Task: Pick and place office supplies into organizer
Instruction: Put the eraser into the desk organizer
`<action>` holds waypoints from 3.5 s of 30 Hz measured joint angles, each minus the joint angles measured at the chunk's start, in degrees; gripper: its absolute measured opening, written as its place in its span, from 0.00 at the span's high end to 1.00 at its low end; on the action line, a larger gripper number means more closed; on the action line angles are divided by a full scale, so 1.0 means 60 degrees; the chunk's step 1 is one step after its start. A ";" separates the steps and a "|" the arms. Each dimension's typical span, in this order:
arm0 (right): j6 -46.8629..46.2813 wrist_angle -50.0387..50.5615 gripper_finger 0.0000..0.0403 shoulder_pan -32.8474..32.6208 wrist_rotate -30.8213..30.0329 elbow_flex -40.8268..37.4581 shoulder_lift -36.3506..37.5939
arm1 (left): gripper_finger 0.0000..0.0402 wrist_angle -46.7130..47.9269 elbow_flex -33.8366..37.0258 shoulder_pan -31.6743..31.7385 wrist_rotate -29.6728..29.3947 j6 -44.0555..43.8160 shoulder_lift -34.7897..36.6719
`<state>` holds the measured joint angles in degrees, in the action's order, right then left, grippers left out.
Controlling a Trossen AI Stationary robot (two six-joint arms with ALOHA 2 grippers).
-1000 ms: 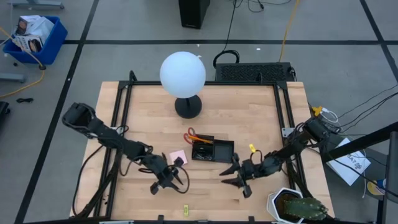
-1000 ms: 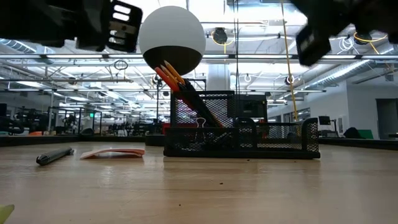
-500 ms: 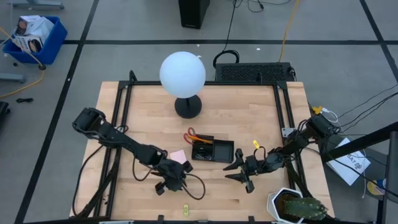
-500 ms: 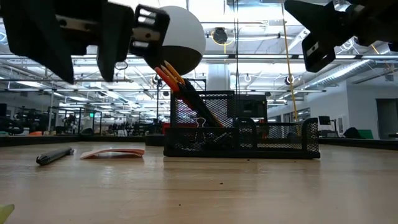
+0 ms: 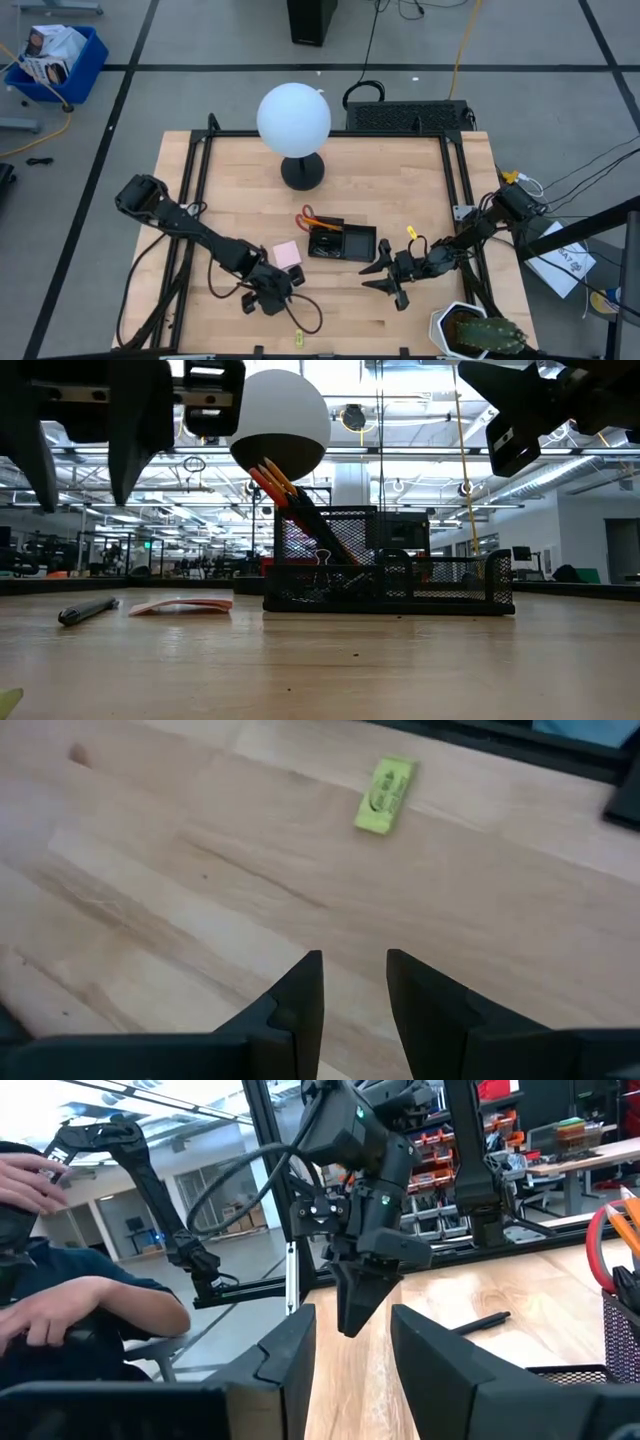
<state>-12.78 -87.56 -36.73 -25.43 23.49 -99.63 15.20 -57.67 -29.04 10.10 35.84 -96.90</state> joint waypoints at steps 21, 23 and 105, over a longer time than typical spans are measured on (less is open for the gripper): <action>0.0000 0.0178 0.68 0.0000 0.0007 0.0004 -0.0007 | 0.70 0.2515 -0.2933 -0.0925 -0.0225 0.0580 -0.2265; 0.0000 0.0241 0.68 0.0000 0.0006 0.0004 -0.0004 | 0.70 0.2779 -0.3277 -0.1032 -0.0209 0.0754 -0.2512; 0.0000 0.0782 0.68 0.0000 0.0007 0.0004 -0.0004 | 0.94 0.2645 -0.5176 -0.1006 -0.0106 0.0503 -0.4756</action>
<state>-12.78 -82.87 -36.73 -25.39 23.51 -99.66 31.07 -88.73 -35.08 9.46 38.86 -125.44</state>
